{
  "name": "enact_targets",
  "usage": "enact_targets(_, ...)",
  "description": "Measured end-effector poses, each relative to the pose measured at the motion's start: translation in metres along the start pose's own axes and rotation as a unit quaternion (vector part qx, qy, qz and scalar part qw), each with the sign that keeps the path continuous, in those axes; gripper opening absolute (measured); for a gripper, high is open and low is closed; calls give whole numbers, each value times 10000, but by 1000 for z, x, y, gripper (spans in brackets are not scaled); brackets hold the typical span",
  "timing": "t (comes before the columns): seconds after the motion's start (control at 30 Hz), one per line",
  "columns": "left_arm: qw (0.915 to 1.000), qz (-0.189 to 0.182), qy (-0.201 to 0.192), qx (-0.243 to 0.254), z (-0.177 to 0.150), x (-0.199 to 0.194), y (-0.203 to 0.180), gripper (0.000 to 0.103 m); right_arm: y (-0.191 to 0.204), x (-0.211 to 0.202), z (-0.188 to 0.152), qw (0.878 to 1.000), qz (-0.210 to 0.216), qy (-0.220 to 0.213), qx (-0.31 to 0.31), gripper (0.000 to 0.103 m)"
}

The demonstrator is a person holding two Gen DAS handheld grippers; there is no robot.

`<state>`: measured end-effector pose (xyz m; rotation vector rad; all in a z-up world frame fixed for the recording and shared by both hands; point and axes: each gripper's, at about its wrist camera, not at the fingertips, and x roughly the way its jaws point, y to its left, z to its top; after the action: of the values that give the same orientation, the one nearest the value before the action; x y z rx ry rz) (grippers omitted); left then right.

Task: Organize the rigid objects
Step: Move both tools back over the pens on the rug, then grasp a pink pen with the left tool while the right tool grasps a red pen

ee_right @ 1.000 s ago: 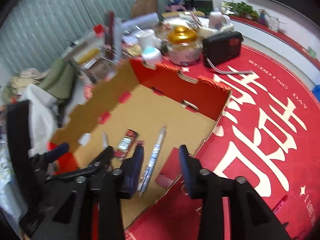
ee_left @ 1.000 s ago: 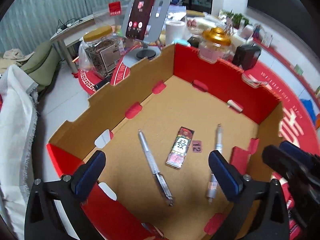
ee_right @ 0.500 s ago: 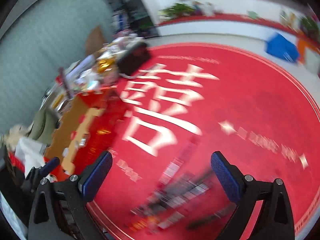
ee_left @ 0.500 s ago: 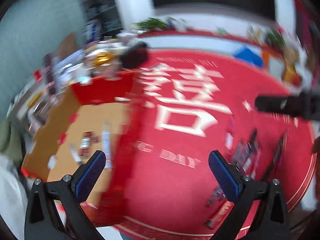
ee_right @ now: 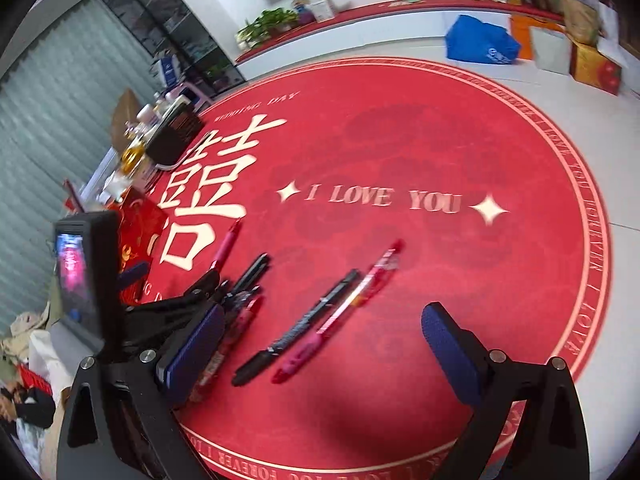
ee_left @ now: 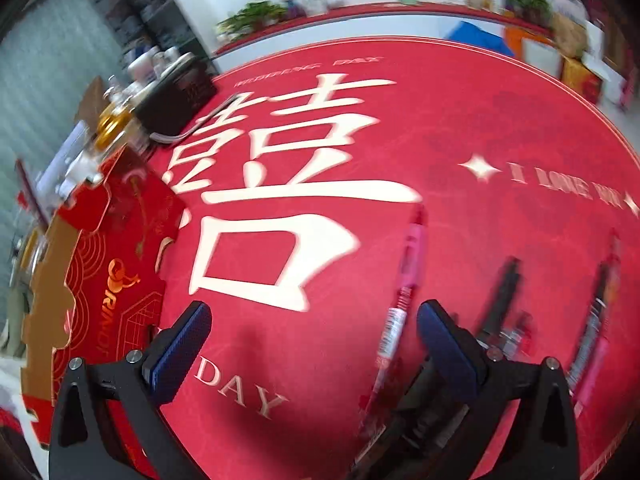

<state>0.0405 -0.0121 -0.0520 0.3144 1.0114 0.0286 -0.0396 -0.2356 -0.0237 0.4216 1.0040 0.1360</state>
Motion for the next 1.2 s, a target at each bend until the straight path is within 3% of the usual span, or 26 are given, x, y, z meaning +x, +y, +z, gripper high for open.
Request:
enact_targets(0.07, 9995, 12, 83, -301, 2, 5, 12, 103, -7, 1, -2, 9998, -168, 31, 67, 100)
enact_targets(0.13, 9980, 276, 95, -559, 1, 10, 25, 103, -9, 7, -6, 9984, -542, 158, 6, 100)
enact_targets(0.23, 9969, 201, 98, -757, -3, 13, 34, 103, -6, 20, -11, 9946, -961, 325, -213, 100)
enact_targets(0.37, 9971, 302, -89, -693, -7, 10, 30, 103, 1, 38, -14, 9907, -1269, 391, -308, 98)
enact_targets(0.5, 9977, 471, -275, -405, -6, 9, 24, 103, 24, 52, -9, 9859, -1412, 205, -873, 89)
enact_targets(0.6, 9969, 691, -364, -68, 3, 10, 15, 103, 37, 54, -4, 9829, -1323, 120, -1271, 67)
enact_targets(0.63, 9968, 733, -318, -45, 5, 11, 14, 103, 38, 54, -2, 9829, -1278, 149, -1320, 41)
enact_targets(0.67, 9972, 715, -196, -122, 8, 12, 15, 102, 35, 56, 0, 9816, -1345, 316, -1318, 29)
enact_targets(0.7, 9985, 474, -32, -288, 10, 13, 18, 102, 29, 55, 2, 9847, -1203, 349, -1212, 28)
enact_targets(0.77, 9939, -773, 387, -678, 7, 17, 21, 101, 19, 50, 2, 9858, -1185, 378, -1131, 25)
enact_targets(0.8, 9915, -1030, 338, -722, 3, 14, 17, 101, 11, 47, 3, 9861, -1198, 354, -1098, 25)
enact_targets(0.9, 9940, -1012, 145, -384, -2, 8, 3, 101, 1, 42, 1, 9851, -1208, 311, -1186, 25)
enact_targets(1.07, 9937, -839, 174, -722, 6, 21, 19, 101, 0, 40, 1, 9834, -1226, 323, -1299, 25)
enact_targets(1.2, 9906, -1129, 188, -751, 9, 30, 28, 103, 11, 43, -4, 9753, -1423, 315, -1662, 31)
